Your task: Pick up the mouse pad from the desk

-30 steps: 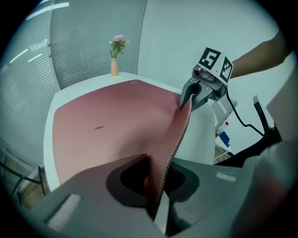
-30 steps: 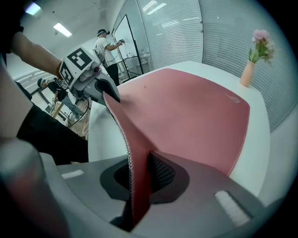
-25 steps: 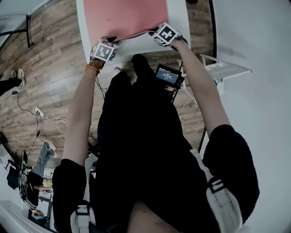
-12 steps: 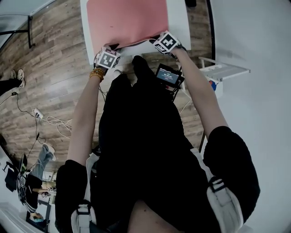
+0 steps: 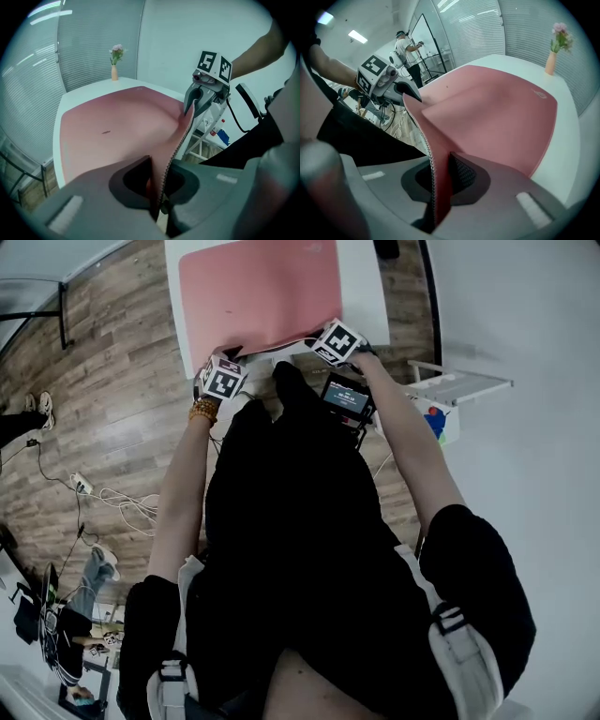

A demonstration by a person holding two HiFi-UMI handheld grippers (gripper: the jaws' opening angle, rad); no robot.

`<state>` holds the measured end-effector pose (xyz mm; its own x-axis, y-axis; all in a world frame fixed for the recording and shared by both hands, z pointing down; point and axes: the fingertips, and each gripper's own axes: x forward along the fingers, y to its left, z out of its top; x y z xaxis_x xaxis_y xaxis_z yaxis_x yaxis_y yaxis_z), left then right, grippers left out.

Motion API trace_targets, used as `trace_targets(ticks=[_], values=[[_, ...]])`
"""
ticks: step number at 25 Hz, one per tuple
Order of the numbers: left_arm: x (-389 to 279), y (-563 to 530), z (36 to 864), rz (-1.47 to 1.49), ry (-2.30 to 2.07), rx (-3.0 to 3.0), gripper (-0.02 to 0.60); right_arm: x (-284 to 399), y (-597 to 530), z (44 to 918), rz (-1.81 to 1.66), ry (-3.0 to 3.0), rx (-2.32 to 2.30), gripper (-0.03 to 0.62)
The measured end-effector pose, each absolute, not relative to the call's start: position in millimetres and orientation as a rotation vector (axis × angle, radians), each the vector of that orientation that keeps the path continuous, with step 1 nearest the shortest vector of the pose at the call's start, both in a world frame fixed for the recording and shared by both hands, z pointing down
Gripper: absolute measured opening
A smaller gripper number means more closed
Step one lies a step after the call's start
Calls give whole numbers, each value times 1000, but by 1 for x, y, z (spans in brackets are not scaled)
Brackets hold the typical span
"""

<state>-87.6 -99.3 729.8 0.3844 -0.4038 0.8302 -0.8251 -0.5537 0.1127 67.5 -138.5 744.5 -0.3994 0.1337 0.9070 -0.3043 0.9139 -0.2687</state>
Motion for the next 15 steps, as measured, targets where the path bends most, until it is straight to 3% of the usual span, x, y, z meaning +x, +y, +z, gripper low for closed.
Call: trace_targets(ticks=[15], values=[[-82, -86, 683, 935, -1071, 2183, 29, 72, -123, 706, 427, -2017, 79, 46]])
